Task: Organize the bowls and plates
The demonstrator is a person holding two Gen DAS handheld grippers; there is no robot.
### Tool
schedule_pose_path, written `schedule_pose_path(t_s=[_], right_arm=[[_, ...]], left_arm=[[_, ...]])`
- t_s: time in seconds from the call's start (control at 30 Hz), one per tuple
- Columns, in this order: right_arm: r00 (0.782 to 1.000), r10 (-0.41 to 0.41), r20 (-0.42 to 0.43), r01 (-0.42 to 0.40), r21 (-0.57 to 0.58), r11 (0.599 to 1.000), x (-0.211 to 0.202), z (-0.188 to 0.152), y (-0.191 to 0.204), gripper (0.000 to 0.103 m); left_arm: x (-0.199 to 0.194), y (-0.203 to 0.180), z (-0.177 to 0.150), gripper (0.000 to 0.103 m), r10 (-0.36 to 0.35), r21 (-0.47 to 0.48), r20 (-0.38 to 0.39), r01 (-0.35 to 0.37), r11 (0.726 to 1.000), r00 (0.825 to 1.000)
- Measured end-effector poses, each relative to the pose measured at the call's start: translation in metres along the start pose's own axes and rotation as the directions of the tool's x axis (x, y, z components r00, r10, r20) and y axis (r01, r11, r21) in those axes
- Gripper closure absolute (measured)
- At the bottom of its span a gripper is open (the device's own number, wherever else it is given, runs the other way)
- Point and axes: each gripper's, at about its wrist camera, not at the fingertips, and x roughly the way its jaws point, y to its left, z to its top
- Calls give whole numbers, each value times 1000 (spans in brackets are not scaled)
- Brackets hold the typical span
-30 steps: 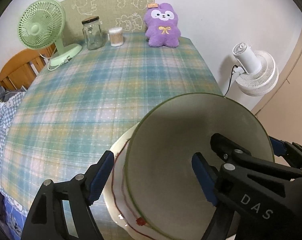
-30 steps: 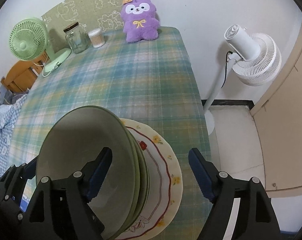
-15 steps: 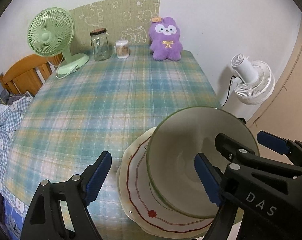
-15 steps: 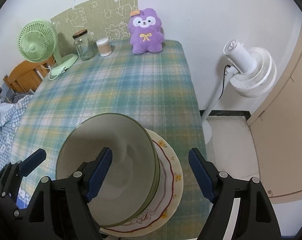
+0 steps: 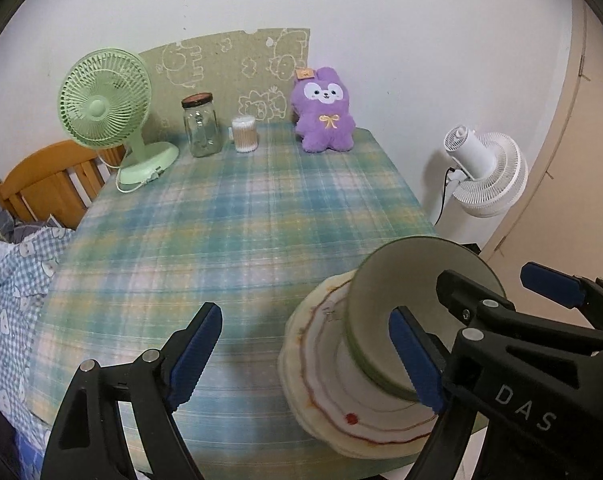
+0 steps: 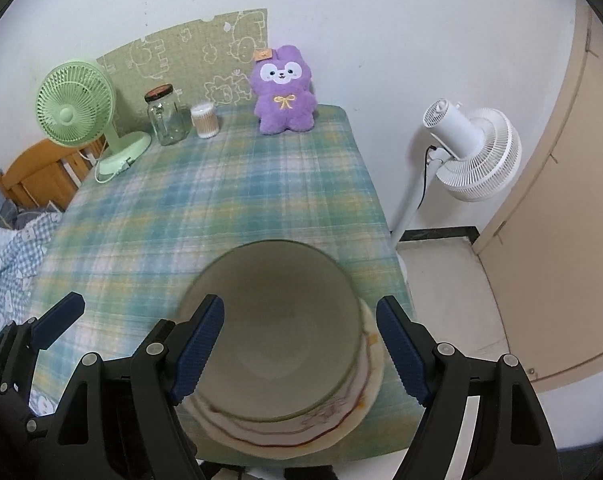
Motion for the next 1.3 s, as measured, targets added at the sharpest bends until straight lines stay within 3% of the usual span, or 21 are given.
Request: schedule_pose_path(t_s=[0.43, 0.9, 1.3], right_arm=[[995, -49, 85, 46, 45, 998, -36, -9, 70, 22], [982, -75, 170, 63, 74, 995, -65, -34, 137, 22], [973, -42, 227, 35, 35, 999, -67, -66, 157, 22]], left_arm=[[-31, 73, -1, 16, -20, 36, 51, 19, 999, 998], [-65, 158, -18, 13, 30, 68, 143, -40, 997, 989], [-75, 187, -54, 7, 83, 45, 204, -95, 994, 975]])
